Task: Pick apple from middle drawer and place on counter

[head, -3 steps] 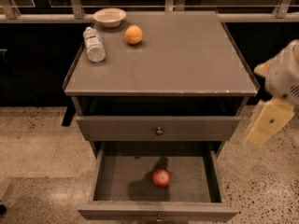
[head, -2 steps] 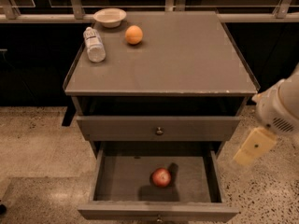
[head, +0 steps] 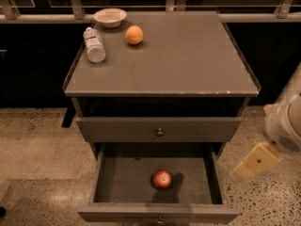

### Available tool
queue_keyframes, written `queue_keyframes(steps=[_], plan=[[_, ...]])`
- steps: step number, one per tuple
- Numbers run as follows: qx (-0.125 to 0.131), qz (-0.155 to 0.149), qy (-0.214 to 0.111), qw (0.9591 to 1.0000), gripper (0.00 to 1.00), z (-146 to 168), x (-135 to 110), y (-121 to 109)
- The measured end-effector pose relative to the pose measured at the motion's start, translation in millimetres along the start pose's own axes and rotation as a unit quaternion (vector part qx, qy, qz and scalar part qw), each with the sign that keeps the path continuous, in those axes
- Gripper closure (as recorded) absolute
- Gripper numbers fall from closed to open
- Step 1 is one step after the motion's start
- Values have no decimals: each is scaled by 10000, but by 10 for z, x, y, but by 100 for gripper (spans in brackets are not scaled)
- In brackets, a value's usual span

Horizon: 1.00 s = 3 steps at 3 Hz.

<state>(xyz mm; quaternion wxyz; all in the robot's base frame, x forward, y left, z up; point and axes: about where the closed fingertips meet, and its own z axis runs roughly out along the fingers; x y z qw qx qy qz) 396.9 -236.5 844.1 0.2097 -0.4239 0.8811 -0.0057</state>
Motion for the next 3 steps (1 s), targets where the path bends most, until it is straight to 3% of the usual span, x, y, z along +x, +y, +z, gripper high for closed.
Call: queue_keyframes(steps=[1, 2, 3], plan=[[-331, 880, -241, 9953, 0, 606, 359, 394], [-1025, 1465, -604, 9820, 0, 1513, 404, 771], [-960, 1701, -899, 9766, 0, 1844, 345, 674]])
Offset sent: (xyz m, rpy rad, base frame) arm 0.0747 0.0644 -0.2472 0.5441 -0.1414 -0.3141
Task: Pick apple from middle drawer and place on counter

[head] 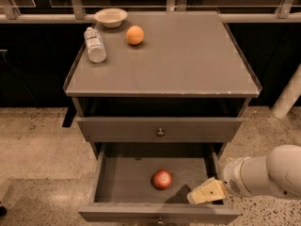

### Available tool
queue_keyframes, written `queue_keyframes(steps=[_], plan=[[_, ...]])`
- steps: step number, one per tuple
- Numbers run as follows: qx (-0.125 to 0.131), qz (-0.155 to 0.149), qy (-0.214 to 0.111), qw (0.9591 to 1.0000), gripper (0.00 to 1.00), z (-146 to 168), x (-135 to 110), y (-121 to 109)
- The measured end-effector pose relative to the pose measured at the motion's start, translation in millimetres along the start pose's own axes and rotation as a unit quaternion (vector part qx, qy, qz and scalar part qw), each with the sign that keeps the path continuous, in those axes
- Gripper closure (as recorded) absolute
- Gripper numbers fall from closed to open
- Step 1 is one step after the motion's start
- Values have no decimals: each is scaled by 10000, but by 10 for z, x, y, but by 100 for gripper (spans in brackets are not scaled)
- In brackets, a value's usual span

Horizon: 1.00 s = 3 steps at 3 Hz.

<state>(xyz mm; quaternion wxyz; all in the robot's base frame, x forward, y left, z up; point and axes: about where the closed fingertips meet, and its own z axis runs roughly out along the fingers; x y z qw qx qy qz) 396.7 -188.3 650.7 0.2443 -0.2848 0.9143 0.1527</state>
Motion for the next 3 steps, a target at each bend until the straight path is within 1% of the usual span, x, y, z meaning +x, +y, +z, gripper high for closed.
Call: queue_keyframes(steps=[1, 2, 3], plan=[[12, -2, -9, 10000, 0, -1, -5, -5], [106, 215, -289, 9993, 0, 119, 84, -7], [-67, 475, -806, 9956, 0, 629, 208, 125]])
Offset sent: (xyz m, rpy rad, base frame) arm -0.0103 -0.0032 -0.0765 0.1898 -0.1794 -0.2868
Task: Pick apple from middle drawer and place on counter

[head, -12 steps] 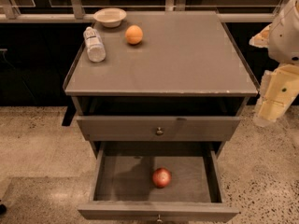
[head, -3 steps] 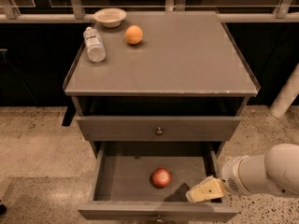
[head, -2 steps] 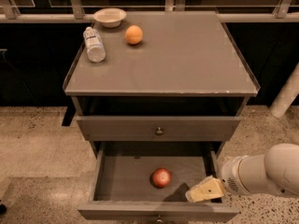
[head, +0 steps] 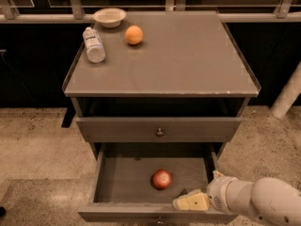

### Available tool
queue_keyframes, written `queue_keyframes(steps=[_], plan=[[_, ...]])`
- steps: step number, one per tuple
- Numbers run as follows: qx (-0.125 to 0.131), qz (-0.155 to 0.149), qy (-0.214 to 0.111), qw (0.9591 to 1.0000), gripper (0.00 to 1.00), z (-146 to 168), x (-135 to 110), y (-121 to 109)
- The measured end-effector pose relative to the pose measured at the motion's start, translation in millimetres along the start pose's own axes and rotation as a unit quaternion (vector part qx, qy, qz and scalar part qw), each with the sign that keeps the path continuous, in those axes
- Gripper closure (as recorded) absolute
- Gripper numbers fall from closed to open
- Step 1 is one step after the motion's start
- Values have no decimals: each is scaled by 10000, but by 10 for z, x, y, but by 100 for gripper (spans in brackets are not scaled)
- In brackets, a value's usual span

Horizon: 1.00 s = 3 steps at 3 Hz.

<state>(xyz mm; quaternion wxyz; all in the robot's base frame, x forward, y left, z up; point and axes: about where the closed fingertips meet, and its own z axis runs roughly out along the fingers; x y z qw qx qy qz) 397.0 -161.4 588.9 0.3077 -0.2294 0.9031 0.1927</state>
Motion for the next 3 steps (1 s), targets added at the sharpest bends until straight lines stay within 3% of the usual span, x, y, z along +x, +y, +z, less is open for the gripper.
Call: queue_keyframes(steps=[1, 2, 3], plan=[[-181, 229, -450, 9986, 0, 561, 68, 22], [-351, 477, -442, 9973, 0, 767, 239, 62], [-142, 596, -391, 9974, 0, 781, 371, 69]])
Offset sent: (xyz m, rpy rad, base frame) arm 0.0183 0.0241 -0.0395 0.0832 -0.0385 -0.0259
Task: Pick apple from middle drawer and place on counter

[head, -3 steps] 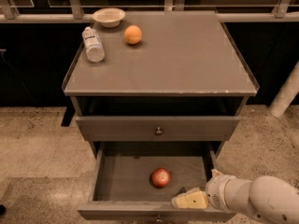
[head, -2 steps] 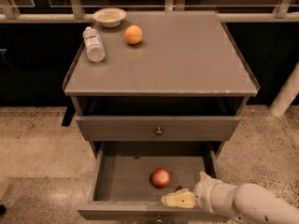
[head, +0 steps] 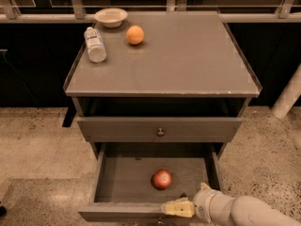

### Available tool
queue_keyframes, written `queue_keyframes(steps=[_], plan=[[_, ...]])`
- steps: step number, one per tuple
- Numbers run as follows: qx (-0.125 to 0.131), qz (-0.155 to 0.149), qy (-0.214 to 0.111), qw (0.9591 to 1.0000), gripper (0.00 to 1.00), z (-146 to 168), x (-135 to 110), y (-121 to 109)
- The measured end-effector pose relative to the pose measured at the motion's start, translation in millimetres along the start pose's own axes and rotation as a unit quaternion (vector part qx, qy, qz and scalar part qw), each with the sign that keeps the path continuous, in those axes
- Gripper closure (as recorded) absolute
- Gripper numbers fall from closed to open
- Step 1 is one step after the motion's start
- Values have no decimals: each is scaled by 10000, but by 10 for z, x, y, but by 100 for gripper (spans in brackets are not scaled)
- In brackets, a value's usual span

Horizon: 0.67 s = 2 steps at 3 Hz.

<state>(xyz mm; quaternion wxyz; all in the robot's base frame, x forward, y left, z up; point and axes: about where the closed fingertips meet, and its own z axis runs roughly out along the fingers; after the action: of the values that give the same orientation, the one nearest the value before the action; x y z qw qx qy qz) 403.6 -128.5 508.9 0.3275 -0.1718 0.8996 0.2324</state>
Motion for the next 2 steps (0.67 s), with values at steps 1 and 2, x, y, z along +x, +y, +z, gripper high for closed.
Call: queue_keyframes(steps=[1, 2], plan=[[323, -140, -154, 9993, 0, 227, 30, -262], [408, -271, -245, 9985, 0, 521, 52, -476]])
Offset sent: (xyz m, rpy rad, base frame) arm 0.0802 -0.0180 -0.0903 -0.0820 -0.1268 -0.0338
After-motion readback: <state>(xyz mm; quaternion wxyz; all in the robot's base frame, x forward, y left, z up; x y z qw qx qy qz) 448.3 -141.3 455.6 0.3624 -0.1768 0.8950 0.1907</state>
